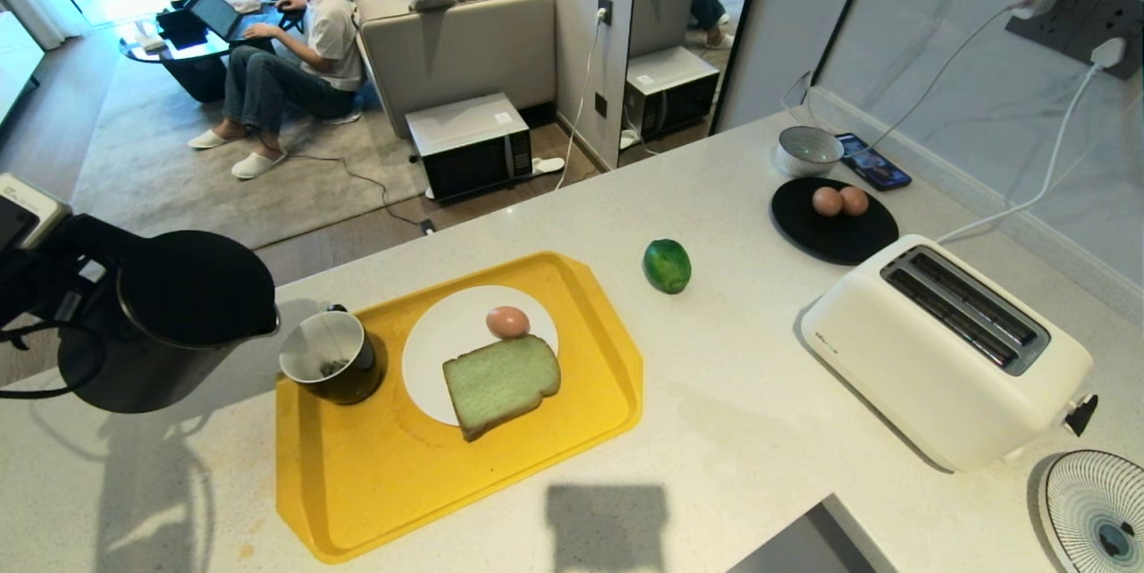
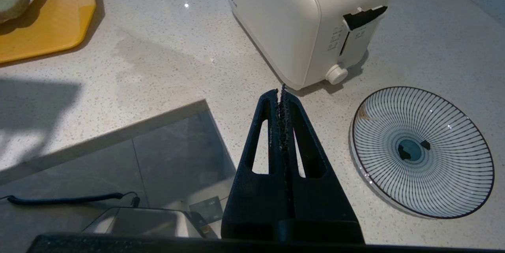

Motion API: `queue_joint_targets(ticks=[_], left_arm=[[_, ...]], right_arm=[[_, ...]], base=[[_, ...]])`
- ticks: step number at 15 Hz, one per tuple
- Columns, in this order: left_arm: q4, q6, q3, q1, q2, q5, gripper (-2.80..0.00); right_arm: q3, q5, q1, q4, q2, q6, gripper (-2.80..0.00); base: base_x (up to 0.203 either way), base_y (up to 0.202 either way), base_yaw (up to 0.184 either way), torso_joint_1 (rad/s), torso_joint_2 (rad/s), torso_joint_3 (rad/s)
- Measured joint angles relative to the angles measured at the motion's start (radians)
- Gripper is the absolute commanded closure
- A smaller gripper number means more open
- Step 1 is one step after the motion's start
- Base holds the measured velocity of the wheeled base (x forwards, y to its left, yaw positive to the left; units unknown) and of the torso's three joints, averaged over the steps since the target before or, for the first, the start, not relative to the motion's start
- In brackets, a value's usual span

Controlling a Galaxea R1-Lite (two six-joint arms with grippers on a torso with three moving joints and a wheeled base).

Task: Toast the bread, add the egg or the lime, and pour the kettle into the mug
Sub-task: Pour water into a cup

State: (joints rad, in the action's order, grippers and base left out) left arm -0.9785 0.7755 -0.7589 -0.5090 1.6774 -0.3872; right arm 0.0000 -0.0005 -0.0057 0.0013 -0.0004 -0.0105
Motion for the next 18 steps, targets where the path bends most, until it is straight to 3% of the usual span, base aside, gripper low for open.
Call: queue_joint_targets(ticks=[2, 14, 18], left_arm=[[0.000, 0.004, -0.024, 0.020, 0.005, 0.001, 0.00], [0.032, 0.164, -0.069, 0.074, 0.013, 0.023, 0.00], [0.032, 0.179, -0.072, 0.080, 0.013, 0.026, 0.00]], right_arm=[[0.000, 0.000, 0.000, 0.000, 0.000, 0.001, 0.00], [0.000, -0.002, 0.000, 0.000, 0.000, 0.012, 0.00], [0.000, -0.003, 0.000, 0.000, 0.000, 0.012, 0.00]], base=[[0.000, 0.000, 0.000, 0.000, 0.00, 0.000], [0.000, 0.000, 0.000, 0.000, 0.00, 0.000], [0.000, 0.000, 0.000, 0.000, 0.00, 0.000]])
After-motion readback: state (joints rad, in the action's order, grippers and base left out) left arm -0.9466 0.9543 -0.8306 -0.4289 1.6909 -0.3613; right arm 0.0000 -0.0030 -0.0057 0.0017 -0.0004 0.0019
